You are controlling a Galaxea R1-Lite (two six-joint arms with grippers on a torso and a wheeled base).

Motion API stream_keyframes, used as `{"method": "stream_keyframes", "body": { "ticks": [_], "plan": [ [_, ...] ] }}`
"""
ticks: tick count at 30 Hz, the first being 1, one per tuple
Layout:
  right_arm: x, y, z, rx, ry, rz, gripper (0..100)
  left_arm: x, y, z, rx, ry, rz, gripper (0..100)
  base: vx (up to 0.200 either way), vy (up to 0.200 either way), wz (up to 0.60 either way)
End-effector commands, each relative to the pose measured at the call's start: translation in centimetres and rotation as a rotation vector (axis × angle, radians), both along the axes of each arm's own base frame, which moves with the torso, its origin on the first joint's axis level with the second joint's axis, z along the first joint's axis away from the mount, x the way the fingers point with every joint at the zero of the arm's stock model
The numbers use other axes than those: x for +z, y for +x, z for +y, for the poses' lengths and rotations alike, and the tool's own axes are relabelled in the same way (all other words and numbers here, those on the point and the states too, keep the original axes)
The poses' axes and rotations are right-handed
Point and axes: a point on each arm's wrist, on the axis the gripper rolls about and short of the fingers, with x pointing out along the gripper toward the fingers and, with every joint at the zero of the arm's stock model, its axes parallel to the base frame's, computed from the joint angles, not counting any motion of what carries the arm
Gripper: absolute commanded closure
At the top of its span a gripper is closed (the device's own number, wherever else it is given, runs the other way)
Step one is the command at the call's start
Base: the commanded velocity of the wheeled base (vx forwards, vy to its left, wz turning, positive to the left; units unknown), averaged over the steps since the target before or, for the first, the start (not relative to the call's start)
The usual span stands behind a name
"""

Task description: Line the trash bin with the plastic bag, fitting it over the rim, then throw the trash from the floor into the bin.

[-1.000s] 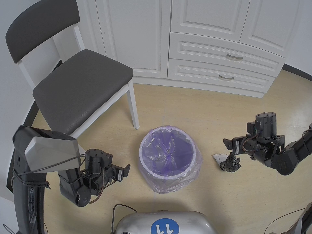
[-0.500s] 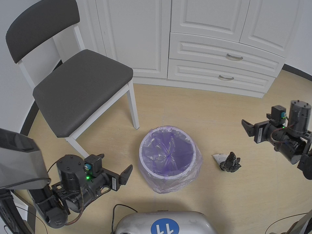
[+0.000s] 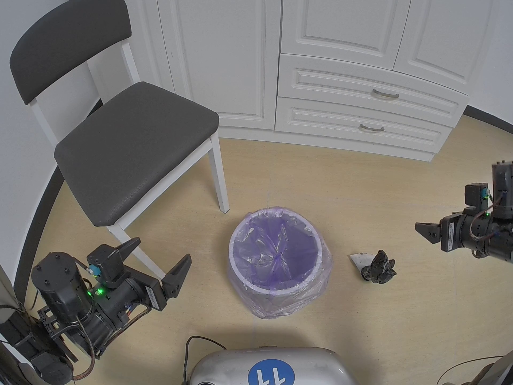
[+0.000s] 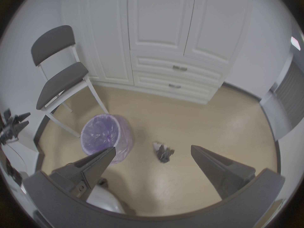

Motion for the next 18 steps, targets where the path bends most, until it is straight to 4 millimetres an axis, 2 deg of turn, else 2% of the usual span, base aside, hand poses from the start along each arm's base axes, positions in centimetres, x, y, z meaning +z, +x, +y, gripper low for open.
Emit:
{"method": "stream_keyframes", "body": {
  "ticks": [1,2,5,9,14,17,18],
  "plan": [
    [-3.1,8.4,-2.4,-0.089,0.195,0.338,0,2.7,-0.6,0.8,0.036,-0.069,-0.108,0,0.000,0.000,0.00],
    [-4.9,9.8,-3.1,-0.091,0.217,0.391,0,3.0,-0.7,0.8,0.034,-0.076,-0.118,0,0.000,0.000,0.00],
    [-6.4,11.5,-3.6,-0.090,0.237,0.402,0,3.3,-0.8,0.7,0.031,-0.084,-0.129,0,0.000,0.000,0.00],
    [-11.2,14.2,-4.1,-0.107,0.236,0.437,0,4.2,-0.9,0.9,0.039,-0.107,-0.169,0,0.000,0.000,0.00],
    [-15.5,15.9,-4.9,-0.137,0.235,0.469,0,4.5,-1.4,1.2,0.037,-0.115,-0.184,0,0.000,0.000,0.00],
    [-16.3,16.2,-5.1,-0.146,0.237,0.473,0,4.5,-1.4,1.2,0.039,-0.114,-0.184,0,0.000,0.000,0.00],
    [-17.4,16.7,-5.2,-0.150,0.237,0.466,0,4.4,-1.5,1.2,0.036,-0.113,-0.182,0,0.000,0.000,0.00]
  ]
}}
